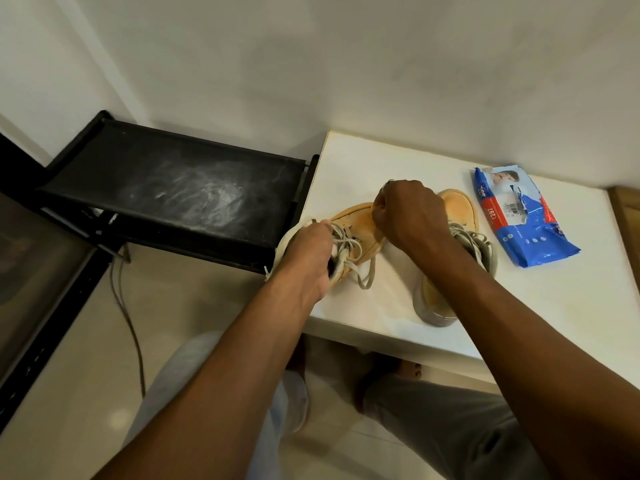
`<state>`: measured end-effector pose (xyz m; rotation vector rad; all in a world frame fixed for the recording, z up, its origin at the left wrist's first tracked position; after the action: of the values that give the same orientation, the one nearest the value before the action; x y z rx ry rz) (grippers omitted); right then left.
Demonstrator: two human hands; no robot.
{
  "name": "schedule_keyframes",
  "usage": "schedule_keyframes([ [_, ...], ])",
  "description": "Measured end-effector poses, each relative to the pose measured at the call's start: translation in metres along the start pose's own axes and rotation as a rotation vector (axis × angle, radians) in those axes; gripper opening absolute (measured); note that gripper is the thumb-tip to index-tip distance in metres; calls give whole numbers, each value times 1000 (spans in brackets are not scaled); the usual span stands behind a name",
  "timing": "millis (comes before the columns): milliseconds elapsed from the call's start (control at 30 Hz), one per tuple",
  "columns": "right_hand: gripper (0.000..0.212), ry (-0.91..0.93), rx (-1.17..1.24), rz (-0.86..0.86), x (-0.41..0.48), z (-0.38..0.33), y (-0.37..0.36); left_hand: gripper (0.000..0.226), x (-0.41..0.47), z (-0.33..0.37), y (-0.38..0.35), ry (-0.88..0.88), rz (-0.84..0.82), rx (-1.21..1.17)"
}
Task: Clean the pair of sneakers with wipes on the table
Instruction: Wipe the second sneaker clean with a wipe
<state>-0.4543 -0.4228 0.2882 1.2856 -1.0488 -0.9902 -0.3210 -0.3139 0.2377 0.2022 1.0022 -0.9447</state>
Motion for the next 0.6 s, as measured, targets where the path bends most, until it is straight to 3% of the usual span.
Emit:
schedule_keyframes([
  [133,9,-95,128,-73,6,22,-1,18,2,0,-4,58,-81,-95],
  [200,11,-83,181,-148,4,24,-9,24,2,-1,-4,88,-90,-148],
  [300,11,-55,199,-145,2,19,-12,35,1,-2,-5,113,-93,-180],
  [600,5,1,169,-252,-3,4,-18,32,6,-5,-6,120,-73,-168],
])
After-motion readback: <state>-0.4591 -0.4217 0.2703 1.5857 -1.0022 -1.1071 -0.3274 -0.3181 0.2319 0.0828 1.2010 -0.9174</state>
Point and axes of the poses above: each hand's wrist, its own x-axis towards the middle knuckle, its own y-axis out of the back of the hand, z = x × y, the point moved 7 cm from there along x, towards the middle knuckle, and after that the axes turned 8 degrees about -x, right-handed, at the moved point
